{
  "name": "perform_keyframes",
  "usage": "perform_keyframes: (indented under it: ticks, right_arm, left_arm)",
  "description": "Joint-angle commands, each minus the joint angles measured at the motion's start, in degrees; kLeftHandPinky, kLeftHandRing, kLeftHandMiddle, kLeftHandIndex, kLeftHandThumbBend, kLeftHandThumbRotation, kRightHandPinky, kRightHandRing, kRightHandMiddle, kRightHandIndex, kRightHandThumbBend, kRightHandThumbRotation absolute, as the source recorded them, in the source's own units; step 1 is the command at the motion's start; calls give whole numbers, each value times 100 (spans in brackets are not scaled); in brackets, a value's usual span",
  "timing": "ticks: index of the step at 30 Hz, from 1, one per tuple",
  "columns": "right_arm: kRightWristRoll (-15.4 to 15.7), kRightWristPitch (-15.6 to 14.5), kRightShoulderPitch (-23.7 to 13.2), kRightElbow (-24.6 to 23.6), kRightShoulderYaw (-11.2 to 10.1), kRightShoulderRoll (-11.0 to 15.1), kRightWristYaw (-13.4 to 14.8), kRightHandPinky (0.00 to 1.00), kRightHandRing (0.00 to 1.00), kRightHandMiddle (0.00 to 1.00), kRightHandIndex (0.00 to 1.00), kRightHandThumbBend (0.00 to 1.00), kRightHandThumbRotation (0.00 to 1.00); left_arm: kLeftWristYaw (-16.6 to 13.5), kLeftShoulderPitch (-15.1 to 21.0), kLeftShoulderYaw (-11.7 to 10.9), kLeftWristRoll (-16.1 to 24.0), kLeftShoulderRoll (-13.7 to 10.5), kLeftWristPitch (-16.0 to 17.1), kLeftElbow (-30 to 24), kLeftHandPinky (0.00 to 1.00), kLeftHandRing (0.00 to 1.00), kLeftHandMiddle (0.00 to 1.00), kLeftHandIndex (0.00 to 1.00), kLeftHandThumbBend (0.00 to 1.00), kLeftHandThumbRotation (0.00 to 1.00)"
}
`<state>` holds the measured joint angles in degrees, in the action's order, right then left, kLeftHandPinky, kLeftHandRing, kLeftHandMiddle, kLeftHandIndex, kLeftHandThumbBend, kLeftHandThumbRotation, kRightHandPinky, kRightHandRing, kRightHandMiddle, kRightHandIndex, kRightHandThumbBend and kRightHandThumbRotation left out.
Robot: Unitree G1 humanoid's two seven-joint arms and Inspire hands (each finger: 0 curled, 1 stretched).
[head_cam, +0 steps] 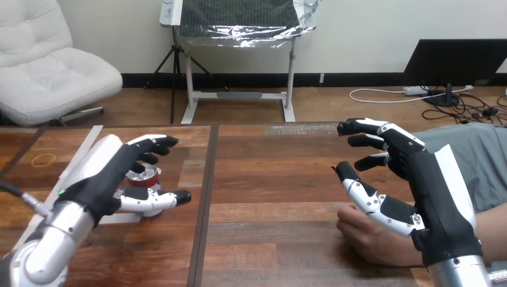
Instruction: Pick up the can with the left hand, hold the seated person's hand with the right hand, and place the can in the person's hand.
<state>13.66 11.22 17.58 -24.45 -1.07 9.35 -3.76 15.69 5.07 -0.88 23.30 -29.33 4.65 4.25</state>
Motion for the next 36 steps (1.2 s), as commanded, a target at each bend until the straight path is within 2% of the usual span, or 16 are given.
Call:
perform_keyframes:
  ticks: [1, 6, 10, 16, 18, 20, 22, 26, 32, 36]
  right_arm:
    - [-61, -14, -384, -210, -94, 89, -19, 60, 76, 81, 69, 43, 0]
    - [-51, -40, -398, -227, -99, 102, -25, 60, 76, 81, 69, 43, 0]
    - [-16, -51, -406, -241, -99, 118, -26, 60, 76, 81, 69, 43, 0]
    - [18, -84, -405, -272, -103, 132, -26, 61, 76, 81, 68, 44, 0]
    - [24, -99, -404, -284, -103, 129, -24, 61, 76, 81, 68, 44, 0]
    - [22, -115, -402, -299, -106, 125, -24, 62, 76, 81, 68, 44, 0]
    - [19, -122, -399, -308, -109, 124, -26, 62, 77, 81, 68, 44, 0]
    - [19, -126, -401, -330, -115, 128, -32, 63, 77, 81, 68, 44, 0]
    - [40, -108, -405, -341, -127, 137, -28, 64, 77, 81, 68, 44, 0]
    - [17, -78, -414, -325, -136, 134, -32, 64, 77, 81, 67, 44, 0]
  left_arm:
    - [-162, 597, 88, 141, -125, -31, 195, 77, 81, 83, 83, 81, 31]
    - [-337, 730, 193, 321, -84, -37, 383, 78, 83, 85, 84, 82, 35]
    - [-605, 827, 291, 518, -75, 105, 586, 79, 84, 87, 85, 82, 36]
    - [-1372, 954, 504, 1086, -76, 363, 900, 79, 84, 87, 84, 82, 37]
    - [-1558, 977, 538, 1179, -66, 437, 983, 80, 84, 87, 84, 82, 36]
    - [-1866, 1009, 595, 1323, -63, 571, 1108, 80, 83, 86, 84, 82, 34]
    - [-2020, 1028, 626, 1387, -65, 645, 1183, 81, 83, 86, 84, 82, 33]
    - [-2640, 1098, 741, 1679, -82, 906, 1451, 82, 83, 86, 83, 80, 32]
    - [-3157, 1158, 812, 1849, -50, 1084, 1692, 82, 83, 85, 83, 79, 32]
    - [-3332, 1173, 852, 1908, -45, 1118, 1765, 80, 82, 85, 83, 78, 33]
